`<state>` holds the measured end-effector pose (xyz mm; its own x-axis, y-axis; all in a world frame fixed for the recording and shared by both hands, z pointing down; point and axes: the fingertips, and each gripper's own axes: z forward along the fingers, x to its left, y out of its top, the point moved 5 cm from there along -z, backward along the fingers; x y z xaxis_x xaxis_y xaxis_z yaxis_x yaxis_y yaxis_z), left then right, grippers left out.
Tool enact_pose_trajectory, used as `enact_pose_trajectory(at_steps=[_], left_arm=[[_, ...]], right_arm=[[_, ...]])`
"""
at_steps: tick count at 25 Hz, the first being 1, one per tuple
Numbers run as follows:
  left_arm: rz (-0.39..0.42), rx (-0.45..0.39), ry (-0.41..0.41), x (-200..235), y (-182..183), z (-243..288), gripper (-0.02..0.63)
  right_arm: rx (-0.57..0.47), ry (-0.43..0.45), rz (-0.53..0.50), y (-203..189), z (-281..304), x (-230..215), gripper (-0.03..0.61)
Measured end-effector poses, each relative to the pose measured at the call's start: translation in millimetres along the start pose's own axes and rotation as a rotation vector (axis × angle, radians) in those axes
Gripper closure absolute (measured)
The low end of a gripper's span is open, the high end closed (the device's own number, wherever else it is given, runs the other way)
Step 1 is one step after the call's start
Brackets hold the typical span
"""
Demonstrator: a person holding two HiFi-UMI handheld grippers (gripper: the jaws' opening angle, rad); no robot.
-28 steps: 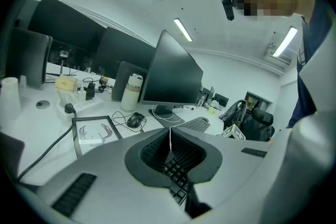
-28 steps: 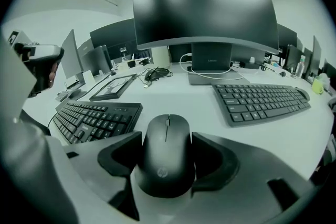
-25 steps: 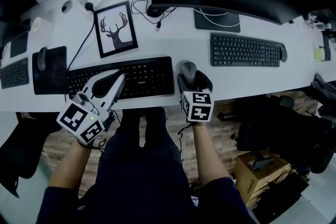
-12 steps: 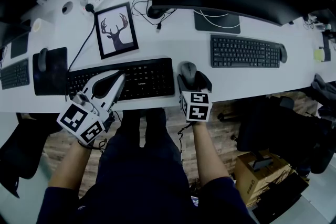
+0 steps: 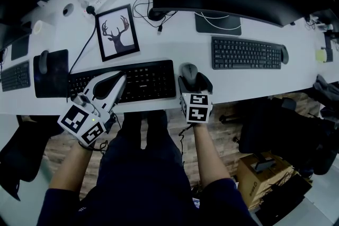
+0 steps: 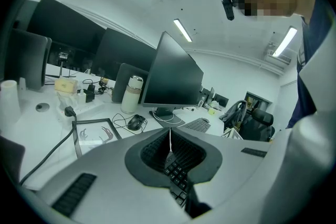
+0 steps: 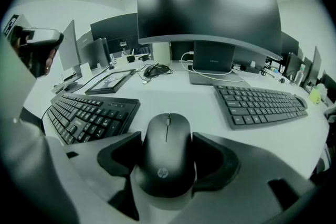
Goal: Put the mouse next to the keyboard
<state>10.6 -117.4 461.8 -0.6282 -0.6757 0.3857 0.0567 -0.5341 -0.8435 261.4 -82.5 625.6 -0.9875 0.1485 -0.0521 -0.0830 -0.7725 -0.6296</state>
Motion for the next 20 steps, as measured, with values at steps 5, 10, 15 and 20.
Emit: enact_pose_trajectory(at_steps=[5,10,15,20], left_arm=[[0.002,-0.002,-0.005,0.3,1.3,0.0,0.583],[0.005,-0.004,-0.007,0.6,2.7,-1.5,0.583],[0.007,-0.007,-0.008,0.9,2.5,-4.0,0.583],[0.012,-0.009,-0.009,0.0,3.4,-7.3,0.583]], right_arm=[[0.006,0.002,0.004,0.1,0.5,0.8,0.27],[0.008,-0.008,0.002,0.7,0.8,-1.1,0.258],[0.007,-0.004,0.001,0.7,0.7,-0.4,0.258],[0.002,0.003,0.006,1.7,-1.3,0.9,0.258]])
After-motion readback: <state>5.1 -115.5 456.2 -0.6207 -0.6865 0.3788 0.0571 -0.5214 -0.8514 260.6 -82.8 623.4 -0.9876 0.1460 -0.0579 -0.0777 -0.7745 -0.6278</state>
